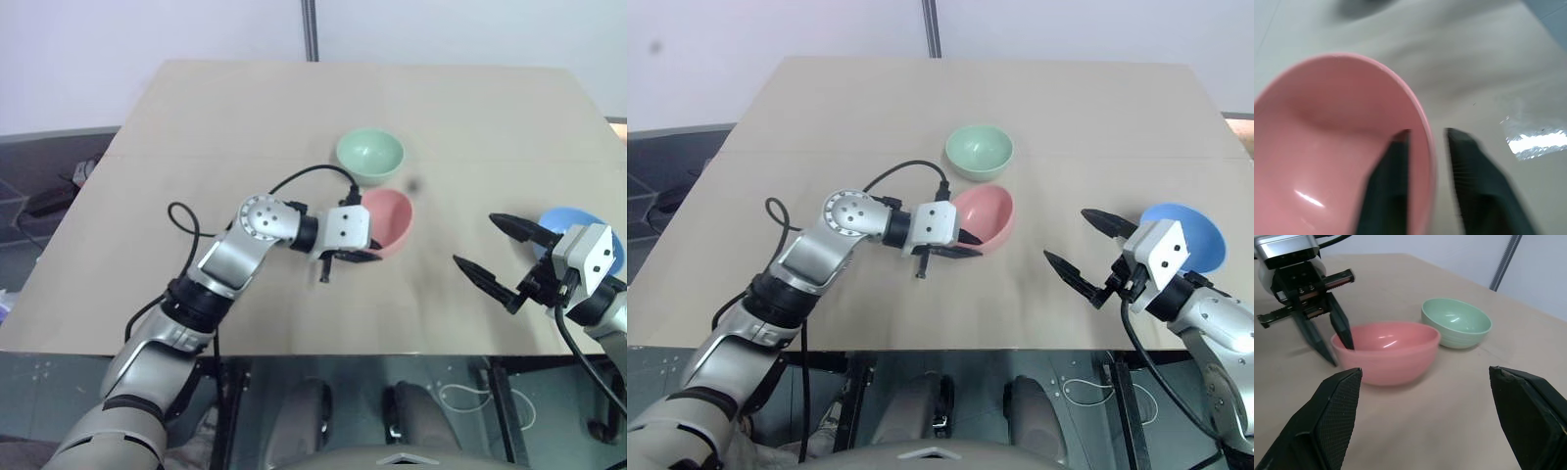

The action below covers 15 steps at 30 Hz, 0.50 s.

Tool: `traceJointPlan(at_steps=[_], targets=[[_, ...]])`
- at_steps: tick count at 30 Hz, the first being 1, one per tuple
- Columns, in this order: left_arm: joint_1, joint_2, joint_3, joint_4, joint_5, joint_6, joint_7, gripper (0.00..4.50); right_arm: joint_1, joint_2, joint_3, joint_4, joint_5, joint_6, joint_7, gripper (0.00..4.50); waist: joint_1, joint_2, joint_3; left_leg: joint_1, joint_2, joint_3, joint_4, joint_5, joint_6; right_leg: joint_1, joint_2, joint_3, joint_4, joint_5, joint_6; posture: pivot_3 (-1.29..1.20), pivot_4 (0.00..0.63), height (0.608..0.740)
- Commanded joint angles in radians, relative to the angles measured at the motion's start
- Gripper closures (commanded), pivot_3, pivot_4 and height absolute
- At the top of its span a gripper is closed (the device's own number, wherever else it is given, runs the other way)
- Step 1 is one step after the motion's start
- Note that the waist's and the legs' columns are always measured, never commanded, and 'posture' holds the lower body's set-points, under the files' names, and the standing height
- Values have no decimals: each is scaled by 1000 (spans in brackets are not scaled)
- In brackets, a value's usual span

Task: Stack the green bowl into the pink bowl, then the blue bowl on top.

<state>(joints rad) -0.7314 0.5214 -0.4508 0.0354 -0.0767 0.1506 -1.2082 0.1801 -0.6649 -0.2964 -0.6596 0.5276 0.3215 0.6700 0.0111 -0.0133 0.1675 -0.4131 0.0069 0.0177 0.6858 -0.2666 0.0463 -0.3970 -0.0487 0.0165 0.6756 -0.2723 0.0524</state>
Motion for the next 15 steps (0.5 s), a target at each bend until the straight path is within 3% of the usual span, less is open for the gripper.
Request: traceJointPlan(at_steps=[1,3,9,15], targets=[[-43,-23,39,8,-6,-36,13,1536,10,3,-38,-55,7,-3,-20,0,0,0,0,0,0,0,0,0,0,0,0,0,0,0,0,0,150,740],[-61,-2,92,9,-28,-18,15,549,15,5,-41,-63,11,-2,-26,0,1,0,0,-1,0,0,1,0,0,0,0,0,0,0,0,0,150,740],[-183,137,185,187,76,-157,74,549,-4,16,-24,-40,5,-17,-31,0,-7,0,0,0,1,-1,1,0,0,-1,1,0,1,0,0,0,150,740],[-442,95,50,623,400,-478,321,549,-56,34,16,-13,-16,-24,-35,0,15,-2,1,-1,-2,-2,3,0,0,1,-1,-2,0,0,1,0,150,740]])
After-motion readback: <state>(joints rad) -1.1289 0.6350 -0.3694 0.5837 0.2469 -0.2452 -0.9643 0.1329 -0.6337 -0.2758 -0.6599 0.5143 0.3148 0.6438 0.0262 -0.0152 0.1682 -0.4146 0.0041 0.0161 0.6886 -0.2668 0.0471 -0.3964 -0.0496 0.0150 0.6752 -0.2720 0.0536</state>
